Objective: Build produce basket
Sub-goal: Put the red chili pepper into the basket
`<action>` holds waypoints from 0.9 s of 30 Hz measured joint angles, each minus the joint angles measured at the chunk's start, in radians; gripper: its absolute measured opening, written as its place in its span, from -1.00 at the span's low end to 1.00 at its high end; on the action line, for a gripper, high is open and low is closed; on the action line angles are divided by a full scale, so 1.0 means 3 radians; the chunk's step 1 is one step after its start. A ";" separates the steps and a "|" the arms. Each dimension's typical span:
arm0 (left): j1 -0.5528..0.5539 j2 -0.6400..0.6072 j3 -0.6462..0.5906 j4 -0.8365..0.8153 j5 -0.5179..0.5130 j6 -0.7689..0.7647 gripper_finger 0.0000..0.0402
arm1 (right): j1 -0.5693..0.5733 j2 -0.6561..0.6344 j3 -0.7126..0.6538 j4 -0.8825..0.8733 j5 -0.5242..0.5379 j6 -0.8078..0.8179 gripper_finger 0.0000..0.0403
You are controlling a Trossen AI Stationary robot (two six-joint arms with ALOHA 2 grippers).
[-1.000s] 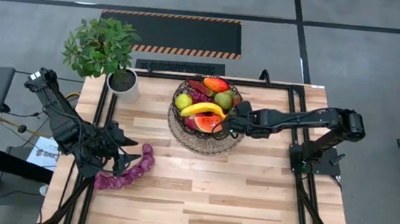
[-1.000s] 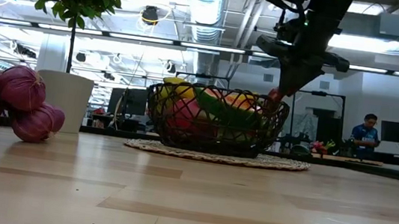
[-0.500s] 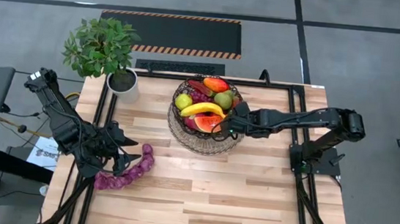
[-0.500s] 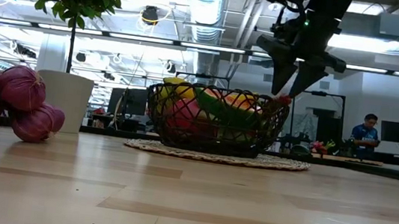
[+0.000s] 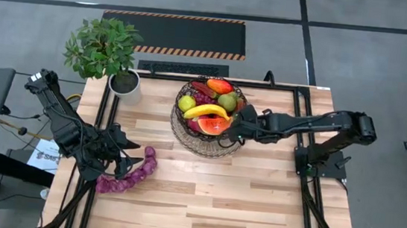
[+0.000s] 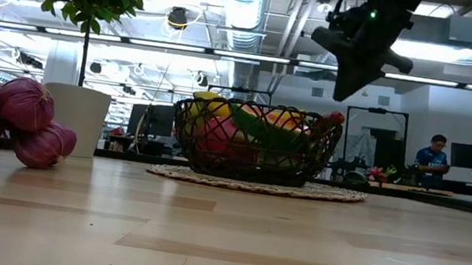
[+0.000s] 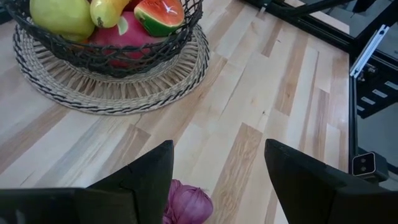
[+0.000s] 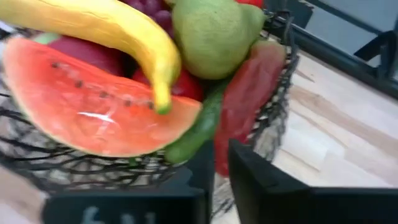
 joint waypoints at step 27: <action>-0.0001 -0.0001 0.0000 0.0002 -0.0001 -0.0025 0.18 | -0.0088 0.0066 -0.0033 -0.0202 -0.0086 0.0160 -0.94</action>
